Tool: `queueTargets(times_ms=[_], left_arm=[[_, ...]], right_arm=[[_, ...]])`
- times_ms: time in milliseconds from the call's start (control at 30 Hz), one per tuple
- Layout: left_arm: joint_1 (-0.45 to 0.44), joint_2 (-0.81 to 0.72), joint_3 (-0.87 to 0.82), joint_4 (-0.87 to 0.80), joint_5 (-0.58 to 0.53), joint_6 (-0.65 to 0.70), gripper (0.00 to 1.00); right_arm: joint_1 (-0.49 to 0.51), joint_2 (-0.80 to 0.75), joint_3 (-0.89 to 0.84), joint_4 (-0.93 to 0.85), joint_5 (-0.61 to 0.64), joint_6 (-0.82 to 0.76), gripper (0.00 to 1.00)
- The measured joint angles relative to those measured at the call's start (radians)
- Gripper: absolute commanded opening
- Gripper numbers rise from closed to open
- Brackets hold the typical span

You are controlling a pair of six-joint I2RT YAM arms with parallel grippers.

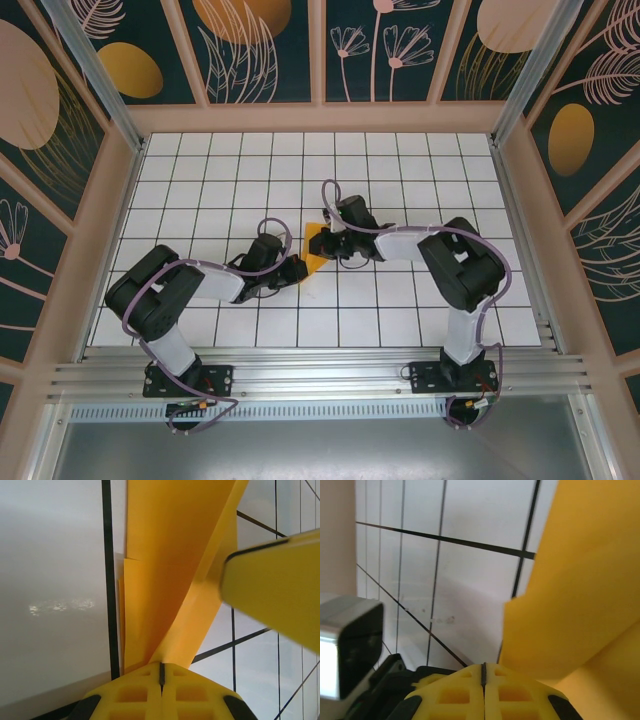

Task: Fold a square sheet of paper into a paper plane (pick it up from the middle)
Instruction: Fourth fold the wing at the center of the table.

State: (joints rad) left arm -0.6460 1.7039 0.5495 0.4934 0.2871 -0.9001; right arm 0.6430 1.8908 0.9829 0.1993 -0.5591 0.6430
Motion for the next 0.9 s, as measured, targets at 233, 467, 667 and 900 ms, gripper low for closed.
queueTargets(times_ms=[233, 467, 667, 900], left_arm=[[0.0, 0.001, 0.0, 0.001, 0.0, -0.004, 0.0], [0.0, 0.001, 0.0, 0.001, 0.0, -0.003, 0.0], [0.0, -0.034, -0.002, -0.044, -0.011, -0.002, 0.14], [0.003, -0.159, 0.011, -0.147, -0.014, 0.007, 0.2]], right_arm=[[-0.003, 0.052, 0.005, 0.03, -0.015, 0.003, 0.08], [-0.003, 0.116, 0.046, 0.034, -0.037, 0.002, 0.08], [-0.006, 0.122, 0.055, 0.024, -0.038, 0.002, 0.08], [-0.009, 0.122, 0.049, 0.038, -0.044, 0.007, 0.08]])
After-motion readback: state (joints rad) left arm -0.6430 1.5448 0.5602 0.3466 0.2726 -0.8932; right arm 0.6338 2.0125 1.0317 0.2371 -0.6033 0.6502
